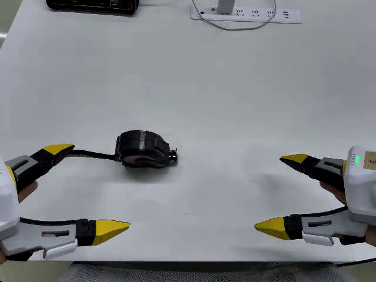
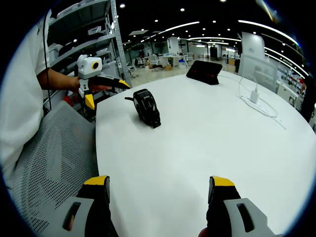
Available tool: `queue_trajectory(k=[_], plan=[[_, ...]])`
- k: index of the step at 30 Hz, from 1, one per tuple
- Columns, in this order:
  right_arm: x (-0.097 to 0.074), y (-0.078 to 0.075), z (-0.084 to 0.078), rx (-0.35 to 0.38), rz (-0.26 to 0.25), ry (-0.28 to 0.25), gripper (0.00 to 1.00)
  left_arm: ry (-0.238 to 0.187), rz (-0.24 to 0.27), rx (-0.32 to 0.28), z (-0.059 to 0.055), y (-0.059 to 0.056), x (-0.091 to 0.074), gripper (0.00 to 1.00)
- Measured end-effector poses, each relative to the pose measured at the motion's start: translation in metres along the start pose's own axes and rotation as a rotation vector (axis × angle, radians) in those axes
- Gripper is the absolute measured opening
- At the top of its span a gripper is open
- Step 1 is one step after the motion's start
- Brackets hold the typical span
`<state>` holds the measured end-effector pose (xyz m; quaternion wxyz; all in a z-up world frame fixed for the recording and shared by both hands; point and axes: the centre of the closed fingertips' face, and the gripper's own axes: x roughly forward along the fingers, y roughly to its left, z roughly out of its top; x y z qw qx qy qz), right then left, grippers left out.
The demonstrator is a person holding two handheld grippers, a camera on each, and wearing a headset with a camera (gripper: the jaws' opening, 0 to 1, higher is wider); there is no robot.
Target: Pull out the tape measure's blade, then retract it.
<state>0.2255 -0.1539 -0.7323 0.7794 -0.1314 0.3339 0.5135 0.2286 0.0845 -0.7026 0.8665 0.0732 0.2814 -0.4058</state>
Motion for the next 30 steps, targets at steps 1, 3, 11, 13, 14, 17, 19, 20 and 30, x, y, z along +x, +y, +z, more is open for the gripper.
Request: queue_trajectory(k=[1, 3, 11, 13, 14, 17, 19, 20, 30], plan=[[0.001, -0.001, 0.001, -0.003, 0.000, 0.001, 0.81, 0.003, -0.006, 0.000, 0.000, -0.001, 0.000, 0.97], [0.002, -0.002, 0.002, -0.006, 0.003, 0.000, 0.81, 0.004, -0.010, 0.010, 0.001, -0.001, 0.001, 0.96], [0.007, -0.006, 0.007, -0.026, 0.016, 0.005, 0.81, 0.009, -0.023, 0.019, 0.004, 0.002, 0.003, 0.94], [0.009, -0.008, 0.009, -0.032, 0.019, 0.006, 0.82, 0.009, -0.025, 0.028, 0.006, 0.003, 0.005, 0.95], [0.009, -0.008, 0.010, -0.035, 0.020, 0.008, 0.82, 0.010, -0.026, 0.030, 0.006, 0.004, 0.005, 0.95], [0.011, -0.010, 0.012, -0.044, 0.025, 0.010, 0.82, 0.009, -0.030, 0.033, 0.008, 0.005, 0.007, 0.95], [0.012, -0.011, 0.014, -0.048, 0.028, 0.009, 0.83, 0.009, -0.036, 0.033, 0.009, 0.005, 0.008, 0.95], [0.013, -0.011, 0.014, -0.051, 0.030, 0.009, 0.83, 0.010, -0.038, 0.035, 0.009, 0.005, 0.009, 0.95], [0.022, -0.014, 0.020, -0.076, 0.054, 0.012, 0.84, 0.021, -0.073, 0.057, 0.013, 0.008, 0.017, 0.93]])
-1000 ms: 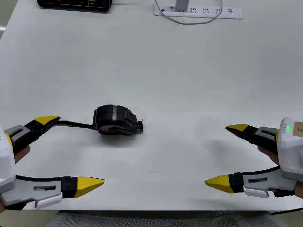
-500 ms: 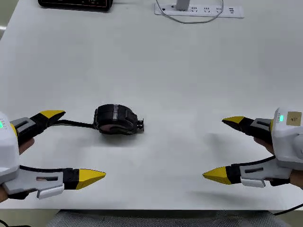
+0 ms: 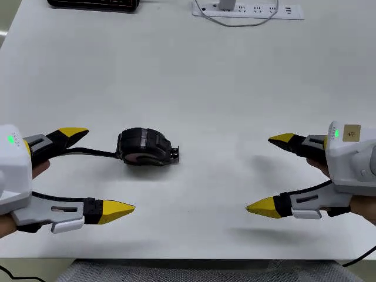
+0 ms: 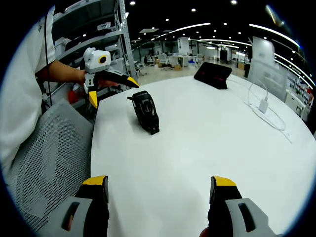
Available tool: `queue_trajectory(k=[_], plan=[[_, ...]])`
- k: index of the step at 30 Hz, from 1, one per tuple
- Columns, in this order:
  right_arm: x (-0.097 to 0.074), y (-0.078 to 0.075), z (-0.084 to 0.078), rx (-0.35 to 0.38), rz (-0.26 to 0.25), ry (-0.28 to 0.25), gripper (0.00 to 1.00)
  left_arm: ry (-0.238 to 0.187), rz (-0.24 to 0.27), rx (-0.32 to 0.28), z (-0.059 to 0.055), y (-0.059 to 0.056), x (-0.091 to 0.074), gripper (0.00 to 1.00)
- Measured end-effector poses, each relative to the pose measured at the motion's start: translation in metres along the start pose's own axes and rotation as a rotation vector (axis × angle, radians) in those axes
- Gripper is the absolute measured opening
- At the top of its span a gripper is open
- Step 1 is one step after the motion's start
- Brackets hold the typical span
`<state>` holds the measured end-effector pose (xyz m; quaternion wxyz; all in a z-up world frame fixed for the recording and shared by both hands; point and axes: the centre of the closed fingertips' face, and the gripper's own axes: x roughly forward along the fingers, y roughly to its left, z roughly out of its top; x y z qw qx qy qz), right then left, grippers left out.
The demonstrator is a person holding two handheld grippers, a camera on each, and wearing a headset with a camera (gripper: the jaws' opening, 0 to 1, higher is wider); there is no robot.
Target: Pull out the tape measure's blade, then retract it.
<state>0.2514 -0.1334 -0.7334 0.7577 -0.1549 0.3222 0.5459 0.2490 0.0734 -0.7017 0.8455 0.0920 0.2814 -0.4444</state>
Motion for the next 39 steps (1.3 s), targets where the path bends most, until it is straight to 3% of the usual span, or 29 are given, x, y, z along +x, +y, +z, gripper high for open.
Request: queue_trajectory(k=[17, 24, 39], plan=[[0.015, -0.002, 0.011, -0.075, 0.045, 0.023, 0.83, 0.045, -0.046, 0.065, 0.004, 0.010, 0.013, 0.91], [0.019, -0.005, 0.016, -0.090, 0.055, 0.024, 0.83, 0.040, -0.044, 0.106, 0.009, 0.015, 0.014, 0.87], [0.034, -0.009, 0.021, -0.124, 0.085, 0.042, 0.83, 0.107, -0.102, 0.161, 0.001, 0.018, 0.025, 0.83]])
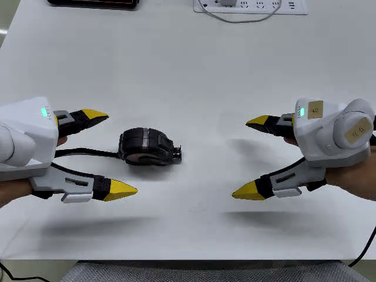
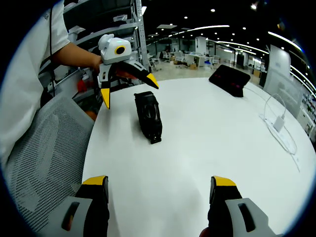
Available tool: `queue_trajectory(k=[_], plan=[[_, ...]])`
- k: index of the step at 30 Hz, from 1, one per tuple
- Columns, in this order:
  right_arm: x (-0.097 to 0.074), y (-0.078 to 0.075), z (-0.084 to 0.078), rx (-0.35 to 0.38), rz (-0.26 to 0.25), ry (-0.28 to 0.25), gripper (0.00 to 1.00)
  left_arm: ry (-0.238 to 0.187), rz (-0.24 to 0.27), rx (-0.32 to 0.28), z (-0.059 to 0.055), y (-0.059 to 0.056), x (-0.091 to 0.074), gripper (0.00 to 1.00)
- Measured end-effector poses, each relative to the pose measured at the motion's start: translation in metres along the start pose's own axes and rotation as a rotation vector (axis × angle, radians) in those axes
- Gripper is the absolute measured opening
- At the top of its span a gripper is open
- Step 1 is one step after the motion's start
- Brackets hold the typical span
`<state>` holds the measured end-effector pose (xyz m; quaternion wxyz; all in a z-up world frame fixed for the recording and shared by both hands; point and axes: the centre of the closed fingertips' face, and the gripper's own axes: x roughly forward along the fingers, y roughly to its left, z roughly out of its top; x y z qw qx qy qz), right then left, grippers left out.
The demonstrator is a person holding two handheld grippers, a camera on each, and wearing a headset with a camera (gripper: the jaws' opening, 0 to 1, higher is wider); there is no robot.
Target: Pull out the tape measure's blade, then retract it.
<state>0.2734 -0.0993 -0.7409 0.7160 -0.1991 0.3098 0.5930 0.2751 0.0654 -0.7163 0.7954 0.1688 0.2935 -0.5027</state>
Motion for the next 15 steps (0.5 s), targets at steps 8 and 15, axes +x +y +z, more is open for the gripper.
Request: queue_trajectory(k=[8, 15], plan=[[0.005, -0.003, 0.001, -0.019, 0.014, 0.010, 0.83, 0.041, -0.018, 0.045, -0.002, 0.004, 0.004, 0.80], [0.012, -0.005, 0.002, -0.021, 0.029, 0.012, 0.82, 0.087, -0.045, 0.079, -0.006, 0.004, 0.011, 0.78]])
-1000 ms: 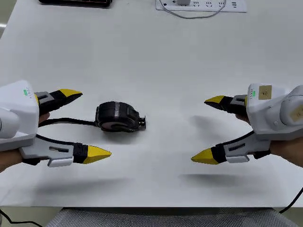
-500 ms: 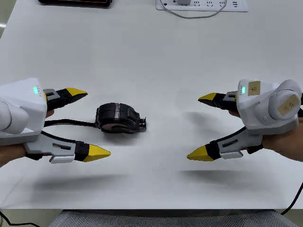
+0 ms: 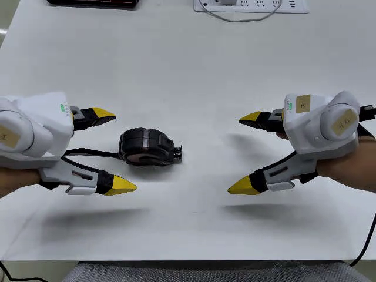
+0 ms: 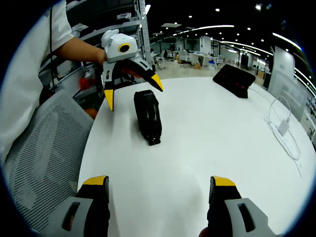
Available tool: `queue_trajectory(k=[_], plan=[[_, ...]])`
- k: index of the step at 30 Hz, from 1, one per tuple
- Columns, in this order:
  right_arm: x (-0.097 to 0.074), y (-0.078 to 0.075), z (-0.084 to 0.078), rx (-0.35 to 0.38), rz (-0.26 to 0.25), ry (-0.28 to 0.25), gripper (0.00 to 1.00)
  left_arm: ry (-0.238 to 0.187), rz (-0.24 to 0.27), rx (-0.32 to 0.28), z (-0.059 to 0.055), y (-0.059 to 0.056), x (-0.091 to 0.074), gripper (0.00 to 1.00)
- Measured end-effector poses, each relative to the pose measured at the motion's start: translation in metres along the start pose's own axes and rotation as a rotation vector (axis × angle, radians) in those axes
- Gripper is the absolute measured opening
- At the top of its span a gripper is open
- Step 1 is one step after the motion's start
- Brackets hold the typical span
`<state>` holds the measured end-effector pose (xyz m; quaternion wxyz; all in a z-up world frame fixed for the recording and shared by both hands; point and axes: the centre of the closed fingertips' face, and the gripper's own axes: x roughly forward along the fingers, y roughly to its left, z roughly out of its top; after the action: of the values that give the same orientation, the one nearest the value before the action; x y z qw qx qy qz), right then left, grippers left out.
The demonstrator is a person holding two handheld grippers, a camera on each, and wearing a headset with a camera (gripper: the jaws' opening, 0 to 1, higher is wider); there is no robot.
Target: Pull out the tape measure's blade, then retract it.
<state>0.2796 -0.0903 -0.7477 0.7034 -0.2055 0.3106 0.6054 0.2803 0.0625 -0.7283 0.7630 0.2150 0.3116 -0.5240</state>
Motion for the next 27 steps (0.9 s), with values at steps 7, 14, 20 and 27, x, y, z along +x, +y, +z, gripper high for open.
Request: queue_trajectory(k=[7, 14, 20, 27], plan=[[0.008, -0.001, 0.003, -0.001, 0.011, -0.003, 0.81, 0.042, -0.020, 0.032, -0.003, 0.002, 0.007, 0.73], [0.017, 0.000, 0.008, 0.003, 0.021, -0.013, 0.81, 0.079, -0.039, 0.054, -0.005, 0.003, 0.013, 0.67], [0.023, 0.000, 0.012, 0.008, 0.029, -0.023, 0.81, 0.108, -0.049, 0.079, -0.008, 0.005, 0.017, 0.58], [0.028, 0.001, 0.013, 0.014, 0.039, -0.031, 0.80, 0.128, -0.063, 0.091, -0.009, 0.006, 0.022, 0.47]])
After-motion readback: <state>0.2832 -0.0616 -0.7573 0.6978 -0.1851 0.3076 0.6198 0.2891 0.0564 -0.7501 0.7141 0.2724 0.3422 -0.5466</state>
